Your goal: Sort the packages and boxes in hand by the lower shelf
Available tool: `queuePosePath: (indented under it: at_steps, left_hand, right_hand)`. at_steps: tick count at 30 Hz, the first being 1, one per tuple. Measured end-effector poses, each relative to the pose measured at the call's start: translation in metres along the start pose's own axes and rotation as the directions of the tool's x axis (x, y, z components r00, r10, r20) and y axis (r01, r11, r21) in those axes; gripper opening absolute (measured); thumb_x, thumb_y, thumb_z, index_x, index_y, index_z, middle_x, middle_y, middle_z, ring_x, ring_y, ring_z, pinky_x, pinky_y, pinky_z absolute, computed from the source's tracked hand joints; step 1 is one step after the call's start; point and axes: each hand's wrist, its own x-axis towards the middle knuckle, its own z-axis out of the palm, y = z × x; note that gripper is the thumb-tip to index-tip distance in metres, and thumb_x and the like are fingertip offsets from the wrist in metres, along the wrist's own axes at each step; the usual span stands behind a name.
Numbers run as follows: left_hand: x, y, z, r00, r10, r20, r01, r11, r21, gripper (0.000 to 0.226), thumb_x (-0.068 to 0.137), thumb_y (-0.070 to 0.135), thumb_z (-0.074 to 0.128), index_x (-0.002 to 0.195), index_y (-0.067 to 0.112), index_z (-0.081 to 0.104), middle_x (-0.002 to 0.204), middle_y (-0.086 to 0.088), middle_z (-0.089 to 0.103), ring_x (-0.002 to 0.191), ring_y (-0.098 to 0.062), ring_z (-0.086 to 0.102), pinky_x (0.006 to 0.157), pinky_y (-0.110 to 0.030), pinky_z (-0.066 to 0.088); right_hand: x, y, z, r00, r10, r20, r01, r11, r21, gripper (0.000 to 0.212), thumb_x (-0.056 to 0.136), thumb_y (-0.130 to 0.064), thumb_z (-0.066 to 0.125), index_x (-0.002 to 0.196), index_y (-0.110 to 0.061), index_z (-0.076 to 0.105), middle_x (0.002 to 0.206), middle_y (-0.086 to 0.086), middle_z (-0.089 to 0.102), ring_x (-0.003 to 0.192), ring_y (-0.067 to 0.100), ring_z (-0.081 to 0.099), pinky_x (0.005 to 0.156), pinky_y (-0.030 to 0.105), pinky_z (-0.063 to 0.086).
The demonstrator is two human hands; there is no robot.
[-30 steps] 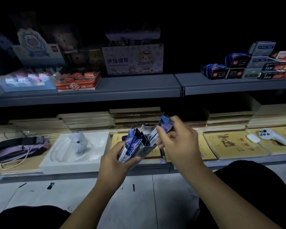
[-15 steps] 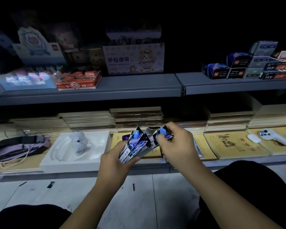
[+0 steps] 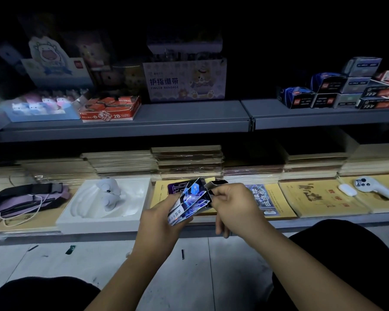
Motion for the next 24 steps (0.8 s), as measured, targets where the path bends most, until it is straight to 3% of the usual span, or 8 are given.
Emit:
queuePosePath:
  at_steps: [2, 7, 12, 16, 19, 21, 24]
  left_hand:
    - [0.000, 0.000, 0.000, 1.000, 0.015, -0.001, -0.015, 1.000, 0.000, 0.049, 0.079, 0.024, 0.087, 0.112, 0.048, 0.059, 0.098, 0.036, 0.067, 0.093, 0.005, 0.066, 0.074, -0.014, 0.054]
    - [0.000, -0.003, 0.001, 0.997, 0.071, -0.009, -0.071, 0.997, 0.012, 0.043, 0.082, 0.025, 0.085, 0.117, 0.039, 0.064, 0.102, 0.025, 0.070, 0.093, -0.001, 0.067, 0.075, -0.023, 0.057]
    - [0.000, -0.005, 0.002, 0.996, 0.088, 0.006, -0.088, 0.996, 0.030, 0.043, 0.083, 0.023, 0.083, 0.118, 0.036, 0.062, 0.101, 0.018, 0.071, 0.090, -0.007, 0.067, 0.074, -0.034, 0.058]
    - [0.001, -0.004, 0.001, 0.997, 0.079, 0.010, -0.079, 0.996, 0.034, 0.042, 0.083, 0.024, 0.084, 0.118, 0.036, 0.064, 0.102, 0.020, 0.071, 0.092, -0.006, 0.068, 0.074, -0.028, 0.057]
    - [0.002, -0.001, 0.002, 0.999, 0.047, 0.020, -0.047, 0.999, -0.004, 0.044, 0.081, 0.022, 0.085, 0.115, 0.040, 0.064, 0.101, 0.025, 0.071, 0.092, -0.002, 0.068, 0.076, -0.024, 0.056]
    - [0.003, -0.002, 0.003, 1.000, -0.004, 0.030, 0.004, 1.000, 0.003, 0.042, 0.081, 0.024, 0.085, 0.113, 0.039, 0.063, 0.099, 0.023, 0.072, 0.090, -0.003, 0.068, 0.076, -0.028, 0.058]
    - [0.005, -0.008, 0.003, 0.997, -0.069, 0.036, 0.067, 0.996, 0.056, 0.041, 0.082, 0.029, 0.084, 0.115, 0.038, 0.062, 0.100, 0.019, 0.073, 0.088, -0.004, 0.068, 0.074, -0.032, 0.059]
  right_hand:
    - [-0.002, -0.002, -0.001, 0.996, 0.019, 0.085, -0.021, 0.999, 0.025, 0.033, 0.104, -0.004, 0.038, 0.125, -0.007, 0.063, 0.046, 0.015, 0.058, 0.027, 0.015, 0.049, 0.035, 0.018, 0.035]
    - [-0.004, -0.005, -0.004, 0.979, 0.027, 0.203, -0.038, 0.998, 0.050, 0.038, 0.105, -0.001, 0.026, 0.120, -0.005, 0.061, 0.047, 0.019, 0.053, 0.026, 0.014, 0.045, 0.035, 0.022, 0.032]
    - [0.002, 0.004, -0.005, 0.965, 0.054, 0.257, -0.052, 0.999, -0.013, 0.042, 0.108, -0.010, 0.023, 0.141, -0.010, 0.050, 0.045, 0.013, 0.056, 0.028, 0.014, 0.034, 0.036, 0.020, 0.031]
    - [0.005, 0.006, -0.005, 0.963, 0.055, 0.262, -0.043, 0.998, -0.049, 0.042, 0.107, -0.009, 0.024, 0.145, -0.011, 0.043, 0.048, 0.013, 0.059, 0.031, 0.016, 0.039, 0.039, 0.022, 0.035]
    - [0.001, 0.003, -0.001, 0.986, -0.034, 0.161, 0.054, 0.992, -0.117, 0.032, 0.103, -0.003, 0.028, 0.123, -0.016, 0.049, 0.058, 0.013, 0.062, 0.034, 0.020, 0.055, 0.040, 0.025, 0.043]
    - [0.001, 0.004, -0.002, 0.986, -0.167, -0.006, 0.162, 0.966, -0.202, 0.021, 0.099, -0.003, 0.041, 0.107, -0.015, 0.056, 0.072, 0.003, 0.065, 0.040, 0.024, 0.061, 0.036, 0.029, 0.046]
    - [0.004, 0.005, -0.007, 0.906, -0.370, -0.205, 0.317, 0.914, -0.252, 0.011, 0.098, -0.017, 0.056, 0.092, -0.021, 0.063, 0.080, -0.004, 0.069, 0.047, 0.018, 0.063, 0.048, 0.043, 0.054]
